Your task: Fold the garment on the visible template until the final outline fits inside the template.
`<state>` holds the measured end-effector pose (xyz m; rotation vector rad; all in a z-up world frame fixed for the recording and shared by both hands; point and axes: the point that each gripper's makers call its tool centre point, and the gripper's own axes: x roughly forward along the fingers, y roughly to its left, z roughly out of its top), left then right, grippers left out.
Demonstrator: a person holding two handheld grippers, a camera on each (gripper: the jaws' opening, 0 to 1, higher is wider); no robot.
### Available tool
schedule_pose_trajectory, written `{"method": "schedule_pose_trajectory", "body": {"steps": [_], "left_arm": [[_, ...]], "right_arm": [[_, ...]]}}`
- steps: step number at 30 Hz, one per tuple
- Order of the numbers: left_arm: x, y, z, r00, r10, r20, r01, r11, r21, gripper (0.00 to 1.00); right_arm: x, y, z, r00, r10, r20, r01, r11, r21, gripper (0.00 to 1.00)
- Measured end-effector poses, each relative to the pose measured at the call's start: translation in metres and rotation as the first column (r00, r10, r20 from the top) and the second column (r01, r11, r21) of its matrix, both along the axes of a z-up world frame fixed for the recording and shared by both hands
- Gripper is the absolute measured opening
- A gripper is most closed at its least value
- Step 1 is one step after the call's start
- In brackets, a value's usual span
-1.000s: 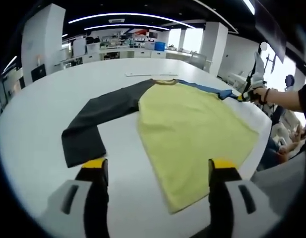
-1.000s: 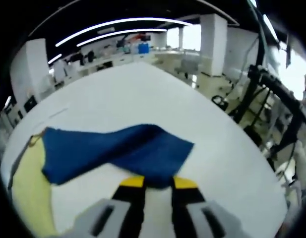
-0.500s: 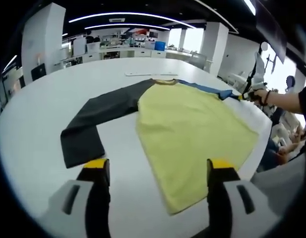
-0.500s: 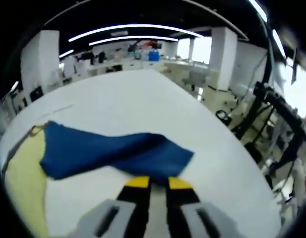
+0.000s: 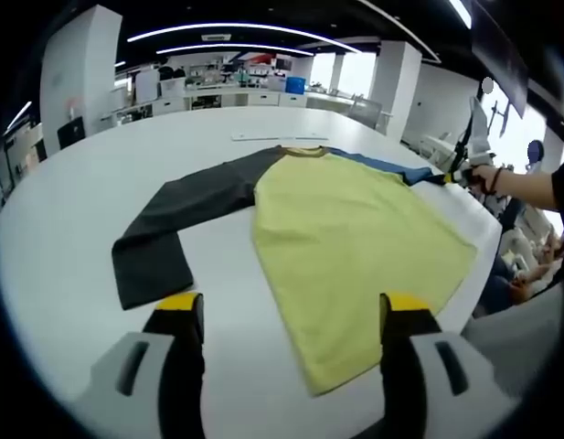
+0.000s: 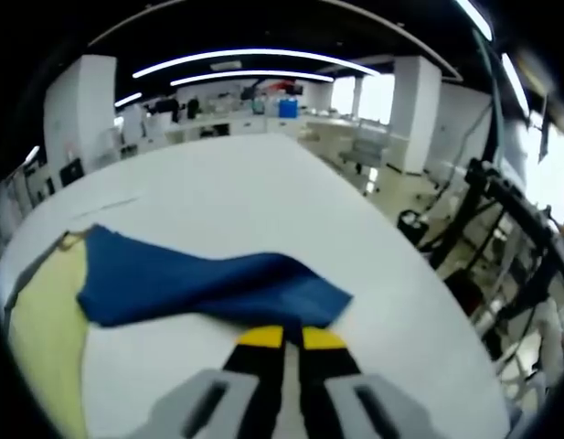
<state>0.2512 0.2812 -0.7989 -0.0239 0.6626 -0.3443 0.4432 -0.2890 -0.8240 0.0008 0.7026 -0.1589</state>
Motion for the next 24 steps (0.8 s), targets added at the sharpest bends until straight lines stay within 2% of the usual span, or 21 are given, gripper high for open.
{"method": "schedule_pose_trajectory", "body": {"steps": [5,24], "left_arm": [[0.001,0.000,0.000,1.000,-0.007,0.002,0.007,1.000,0.000,0.76],[0.003,-0.005,0.003,0.999,-0.030,0.017,0.030,1.000,0.001,0.76]], "right_arm": [[-0.010,-0.003,0.004,1.000,-0.004,-0.007,0.004,1.000,0.000,0.00],[-0.022,-0.032,0.003,0.998,0.032,-0.060,-0.034,0.999,-0.033,0.00]]}}
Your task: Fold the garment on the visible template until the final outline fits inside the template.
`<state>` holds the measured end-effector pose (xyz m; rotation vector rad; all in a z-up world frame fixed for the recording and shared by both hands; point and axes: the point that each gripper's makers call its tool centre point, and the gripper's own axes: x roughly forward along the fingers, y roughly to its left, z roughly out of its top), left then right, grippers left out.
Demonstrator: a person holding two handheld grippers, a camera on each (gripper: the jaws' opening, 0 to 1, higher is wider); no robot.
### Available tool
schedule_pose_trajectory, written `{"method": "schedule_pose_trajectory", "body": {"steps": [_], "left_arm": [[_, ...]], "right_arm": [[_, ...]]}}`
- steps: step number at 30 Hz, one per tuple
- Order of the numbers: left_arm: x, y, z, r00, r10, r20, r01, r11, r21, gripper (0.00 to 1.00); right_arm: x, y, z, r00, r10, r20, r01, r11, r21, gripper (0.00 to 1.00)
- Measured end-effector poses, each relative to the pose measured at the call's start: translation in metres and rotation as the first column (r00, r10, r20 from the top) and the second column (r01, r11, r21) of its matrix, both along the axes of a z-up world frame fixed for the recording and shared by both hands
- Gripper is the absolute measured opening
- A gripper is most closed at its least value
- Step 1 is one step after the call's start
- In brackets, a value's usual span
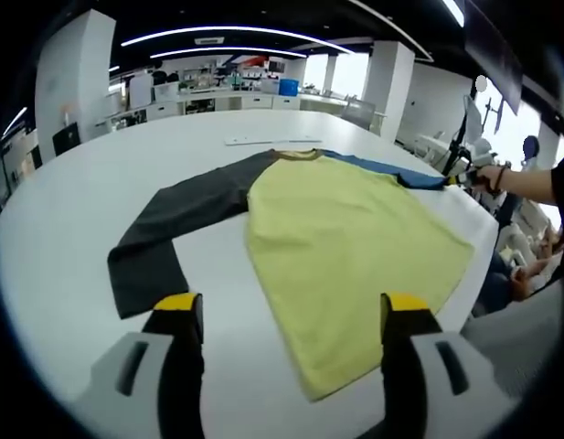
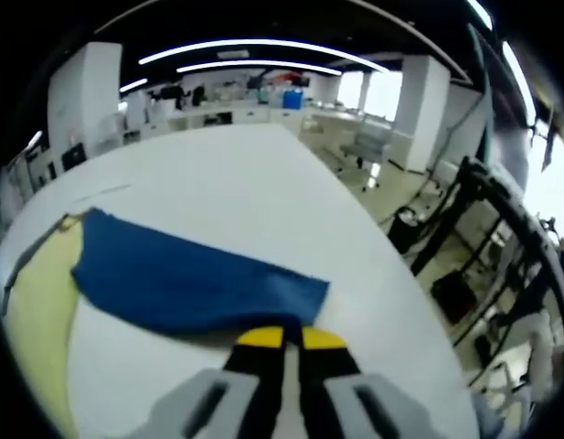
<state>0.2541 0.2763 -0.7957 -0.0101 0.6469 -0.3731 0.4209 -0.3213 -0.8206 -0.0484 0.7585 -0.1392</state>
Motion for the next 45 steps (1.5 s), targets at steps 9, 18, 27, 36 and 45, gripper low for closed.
{"method": "schedule_pose_trajectory", "body": {"steps": [9,18,27,36,45], "left_arm": [[0.000,-0.004,0.002,1.000,-0.013,0.000,0.013,1.000,0.007,0.77],[-0.001,-0.004,0.000,1.000,-0.025,-0.007,0.025,1.000,0.018,0.77],[-0.001,-0.003,0.001,1.000,-0.019,-0.004,0.019,1.000,0.015,0.78],[-0.002,0.002,0.001,1.000,-0.008,-0.003,0.008,1.000,0.019,0.77],[-0.005,0.007,-0.003,1.000,0.003,-0.014,-0.003,1.000,0.024,0.77]], "right_arm": [[-0.009,-0.010,-0.007,0.998,-0.054,-0.031,0.055,0.998,0.039,0.09],[-0.002,-0.019,0.002,0.992,-0.129,0.017,0.125,0.984,0.129,0.16],[-0.002,-0.011,0.015,0.987,-0.154,0.037,0.149,0.983,0.109,0.21],[-0.002,-0.017,-0.017,0.984,-0.172,-0.042,0.176,0.975,0.137,0.23],[-0.005,-0.013,-0.024,0.982,-0.183,-0.051,0.189,0.971,0.150,0.19]]}}
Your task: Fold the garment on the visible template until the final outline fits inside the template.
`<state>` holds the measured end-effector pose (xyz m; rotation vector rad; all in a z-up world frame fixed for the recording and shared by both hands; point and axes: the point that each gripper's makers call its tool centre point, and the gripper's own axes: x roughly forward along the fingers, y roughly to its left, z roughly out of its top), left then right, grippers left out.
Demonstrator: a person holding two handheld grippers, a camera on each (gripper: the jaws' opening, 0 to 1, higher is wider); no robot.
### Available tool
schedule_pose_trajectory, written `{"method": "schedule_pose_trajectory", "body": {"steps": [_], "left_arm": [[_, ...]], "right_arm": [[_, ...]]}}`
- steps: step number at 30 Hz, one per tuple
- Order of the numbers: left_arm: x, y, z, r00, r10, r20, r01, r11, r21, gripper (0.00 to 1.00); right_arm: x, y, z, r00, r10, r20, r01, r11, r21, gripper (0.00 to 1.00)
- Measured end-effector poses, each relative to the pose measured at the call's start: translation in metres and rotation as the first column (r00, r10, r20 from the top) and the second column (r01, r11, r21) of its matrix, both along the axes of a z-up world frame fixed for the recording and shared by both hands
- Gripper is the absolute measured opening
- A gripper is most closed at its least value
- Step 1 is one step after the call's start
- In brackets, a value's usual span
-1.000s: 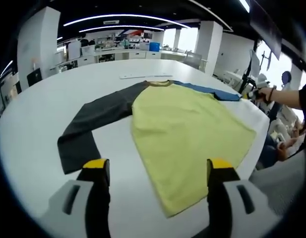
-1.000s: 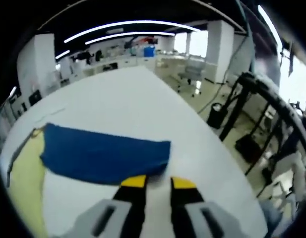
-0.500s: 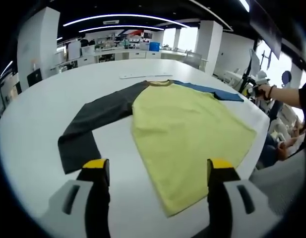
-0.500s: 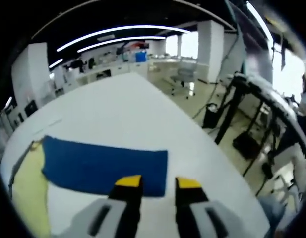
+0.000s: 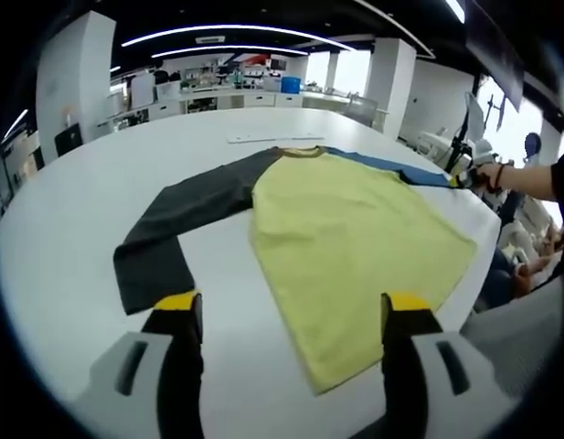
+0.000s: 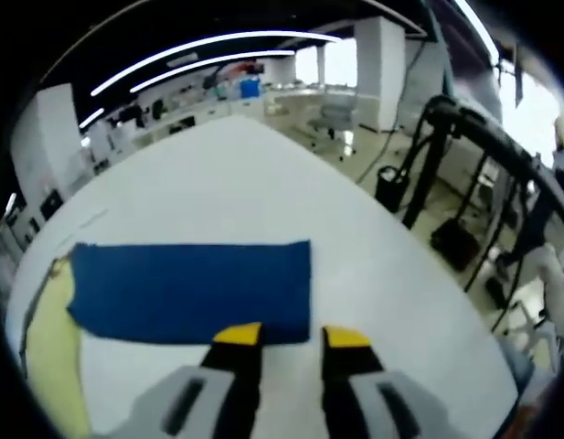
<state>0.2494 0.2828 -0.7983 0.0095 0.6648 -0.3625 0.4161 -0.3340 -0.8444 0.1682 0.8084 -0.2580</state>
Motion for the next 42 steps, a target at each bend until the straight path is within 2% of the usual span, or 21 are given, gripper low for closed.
{"method": "schedule_pose_trajectory", "body": {"steps": [6,14,21,24,28,30,32,34,39,42], "left_arm": [[0.002,-0.004,0.004,1.000,-0.004,0.006,0.004,1.000,0.000,0.77],[-0.001,0.002,0.005,1.000,0.009,0.013,-0.009,1.000,-0.002,0.77],[-0.002,0.009,0.008,1.000,0.014,0.023,-0.014,1.000,0.019,0.81],[-0.001,0.015,0.007,0.999,0.017,0.029,-0.018,1.000,0.021,0.82],[-0.001,0.018,0.007,0.999,0.023,0.029,-0.024,1.000,0.020,0.82],[-0.003,0.013,0.009,0.999,0.020,0.027,-0.020,1.000,0.024,0.82],[-0.002,0.021,0.004,0.999,0.017,0.030,-0.018,1.000,0.024,0.83],[-0.003,0.013,0.010,0.999,0.016,0.031,-0.016,1.000,0.020,0.83],[-0.004,0.020,0.007,0.999,0.013,0.033,-0.013,1.000,0.019,0.83],[-0.004,0.017,0.012,0.999,0.013,0.037,-0.014,1.000,0.015,0.84]], "right_arm": [[0.003,-0.003,-0.002,1.000,0.015,-0.003,-0.015,0.999,-0.032,0.12],[0.001,0.002,-0.001,1.000,0.012,0.004,-0.012,0.999,-0.036,0.02],[0.000,0.008,0.001,0.999,0.032,-0.006,-0.032,0.999,-0.034,0.00],[0.002,0.008,0.006,1.000,0.018,0.019,-0.018,1.000,-0.023,0.00],[0.005,0.013,0.010,0.999,0.027,0.023,-0.027,1.000,0.002,0.00],[0.007,0.017,0.014,0.999,0.025,0.041,-0.026,0.999,0.022,0.00],[0.009,0.019,0.018,0.998,0.026,0.051,-0.028,0.999,0.032,0.00],[0.011,0.021,0.021,0.998,0.029,0.056,-0.031,0.999,0.035,0.00],[0.018,0.031,0.032,0.995,0.047,0.087,-0.051,0.998,0.045,0.00],[0.022,0.042,0.043,0.992,0.067,0.111,-0.073,0.996,0.051,0.00]]}}
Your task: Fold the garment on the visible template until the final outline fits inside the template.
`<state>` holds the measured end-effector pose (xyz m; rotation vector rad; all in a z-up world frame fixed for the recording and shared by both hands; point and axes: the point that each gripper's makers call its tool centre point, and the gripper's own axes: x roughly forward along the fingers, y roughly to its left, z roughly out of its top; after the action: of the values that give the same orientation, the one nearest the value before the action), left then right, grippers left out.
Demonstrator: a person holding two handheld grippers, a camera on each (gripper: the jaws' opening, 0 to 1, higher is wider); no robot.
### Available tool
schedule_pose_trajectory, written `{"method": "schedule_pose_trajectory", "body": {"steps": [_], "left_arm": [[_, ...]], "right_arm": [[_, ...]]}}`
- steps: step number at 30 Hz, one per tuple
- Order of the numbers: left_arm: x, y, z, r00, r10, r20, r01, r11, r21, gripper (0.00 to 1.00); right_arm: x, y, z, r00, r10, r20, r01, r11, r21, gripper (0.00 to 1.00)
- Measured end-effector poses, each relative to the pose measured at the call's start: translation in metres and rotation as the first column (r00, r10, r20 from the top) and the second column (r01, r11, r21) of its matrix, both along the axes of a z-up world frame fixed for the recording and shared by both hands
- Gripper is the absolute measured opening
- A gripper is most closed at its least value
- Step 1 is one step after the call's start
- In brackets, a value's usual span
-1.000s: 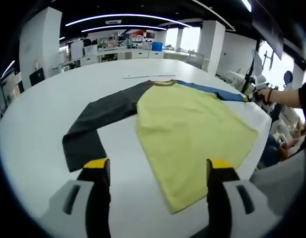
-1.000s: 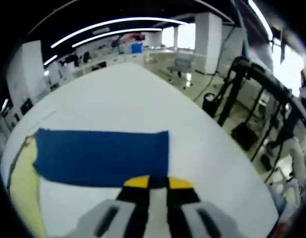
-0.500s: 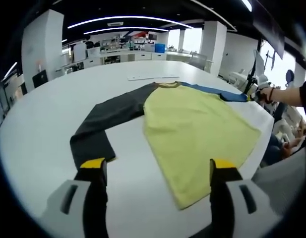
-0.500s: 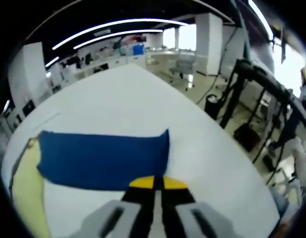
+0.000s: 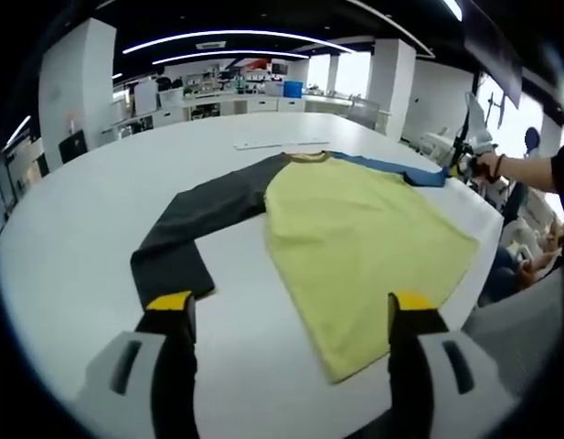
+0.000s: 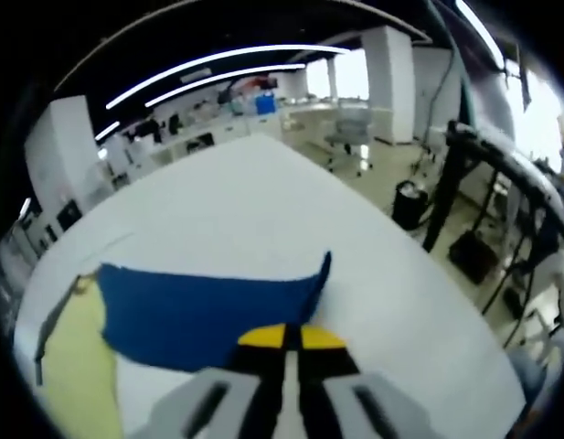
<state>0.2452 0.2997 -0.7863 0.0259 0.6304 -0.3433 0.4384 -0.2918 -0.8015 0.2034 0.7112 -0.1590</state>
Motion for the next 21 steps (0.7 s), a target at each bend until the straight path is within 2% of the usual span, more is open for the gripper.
{"method": "schedule_pose_trajectory", "body": {"steps": [4,7,11,15,17,19,21], "left_arm": [[0.000,-0.001,0.003,1.000,0.002,0.006,-0.002,1.000,-0.004,0.84],[-0.002,-0.001,0.002,1.000,0.000,0.007,0.000,1.000,-0.003,0.84],[-0.004,0.000,0.001,1.000,0.000,0.007,0.000,1.000,-0.007,0.85],[-0.006,0.001,0.003,1.000,0.004,0.017,-0.004,1.000,-0.019,0.86],[-0.006,0.002,0.003,1.000,0.002,0.021,-0.001,1.000,-0.022,0.87],[-0.006,0.000,0.005,1.000,0.001,0.025,0.000,1.000,-0.021,0.87],[-0.006,0.005,0.001,1.000,0.001,0.021,0.000,1.000,-0.024,0.87]], "right_arm": [[0.005,0.022,0.016,0.999,0.019,0.038,-0.020,0.999,0.032,0.00],[0.012,0.026,0.022,0.998,0.033,0.059,-0.035,0.998,0.046,0.00],[0.028,0.031,0.025,0.995,0.068,0.067,-0.070,0.997,0.036,0.00],[0.027,0.048,0.036,0.991,0.113,0.072,-0.115,0.993,0.015,0.00],[0.037,0.049,0.036,0.988,0.136,0.074,-0.137,0.991,0.004,0.00],[0.035,0.057,0.043,0.985,0.151,0.081,-0.151,0.988,0.001,0.00],[0.042,0.060,0.046,0.982,0.168,0.085,-0.168,0.986,-0.004,0.00]]}}
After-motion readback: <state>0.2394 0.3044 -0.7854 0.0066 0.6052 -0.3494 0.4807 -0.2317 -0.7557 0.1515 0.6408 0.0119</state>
